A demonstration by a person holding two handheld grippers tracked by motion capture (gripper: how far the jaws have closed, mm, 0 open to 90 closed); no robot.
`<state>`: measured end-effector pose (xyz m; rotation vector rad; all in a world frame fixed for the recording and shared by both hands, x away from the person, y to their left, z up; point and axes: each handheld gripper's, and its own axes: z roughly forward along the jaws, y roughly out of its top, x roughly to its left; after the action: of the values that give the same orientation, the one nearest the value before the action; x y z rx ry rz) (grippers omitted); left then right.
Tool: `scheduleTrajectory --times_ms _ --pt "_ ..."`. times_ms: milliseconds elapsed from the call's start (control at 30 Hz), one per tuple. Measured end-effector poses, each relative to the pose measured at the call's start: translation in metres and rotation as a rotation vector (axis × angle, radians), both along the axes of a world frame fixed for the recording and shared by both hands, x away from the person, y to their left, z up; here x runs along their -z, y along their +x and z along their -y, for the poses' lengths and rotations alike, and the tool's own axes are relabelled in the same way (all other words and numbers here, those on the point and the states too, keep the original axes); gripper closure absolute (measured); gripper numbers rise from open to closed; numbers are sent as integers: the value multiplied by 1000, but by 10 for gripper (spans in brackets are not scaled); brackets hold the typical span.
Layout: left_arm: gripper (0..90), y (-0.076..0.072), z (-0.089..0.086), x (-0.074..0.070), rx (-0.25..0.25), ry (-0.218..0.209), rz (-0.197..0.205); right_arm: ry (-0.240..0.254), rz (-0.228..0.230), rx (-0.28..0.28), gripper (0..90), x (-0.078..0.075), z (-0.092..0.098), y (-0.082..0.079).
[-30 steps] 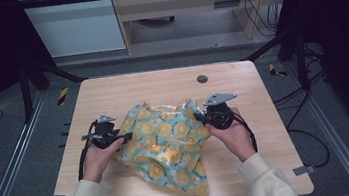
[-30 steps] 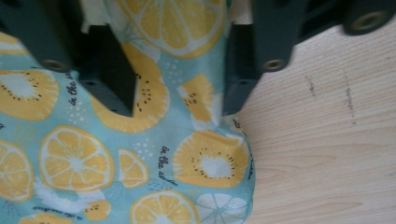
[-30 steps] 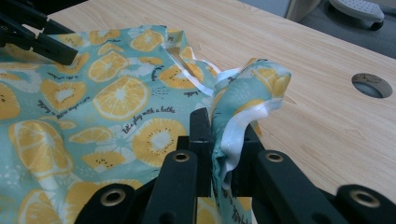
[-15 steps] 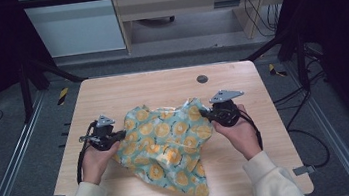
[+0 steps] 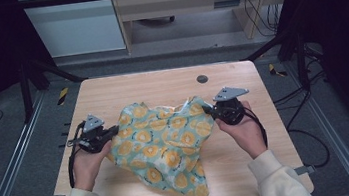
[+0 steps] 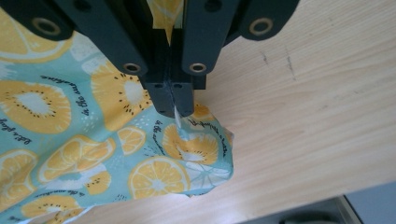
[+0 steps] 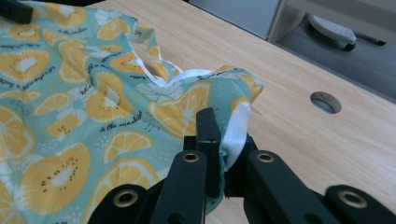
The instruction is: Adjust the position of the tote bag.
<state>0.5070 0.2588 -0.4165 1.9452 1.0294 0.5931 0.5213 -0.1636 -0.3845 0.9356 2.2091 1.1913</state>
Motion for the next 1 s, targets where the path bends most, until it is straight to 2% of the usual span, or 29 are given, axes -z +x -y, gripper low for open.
scheduleTrajectory --times_ms 67,100,267,467,500,600,767,1000 --pt "900 -2 -1 -2 -1 -6 9 1 4 -1 881 -2 0 0" --pt "900 -4 -3 -7 -2 -10 29 0 19 -4 882 -6 0 -1" --pt "900 -8 -6 -15 6 -10 49 -7 37 -10 883 -14 -2 -2" --pt "900 -11 -10 -20 5 -23 82 -15 45 -13 884 -17 -3 0" --pt "900 -12 -11 -22 0 -31 102 -15 50 -15 883 -18 -4 1" --pt "900 -13 -12 -26 -2 -25 122 -15 67 -14 884 -22 -5 1" --pt "900 -12 -13 -30 -1 -25 128 -21 84 -18 884 -30 -5 1" --pt "900 -14 -14 -33 3 -40 138 -21 92 -24 884 -32 -3 -1"
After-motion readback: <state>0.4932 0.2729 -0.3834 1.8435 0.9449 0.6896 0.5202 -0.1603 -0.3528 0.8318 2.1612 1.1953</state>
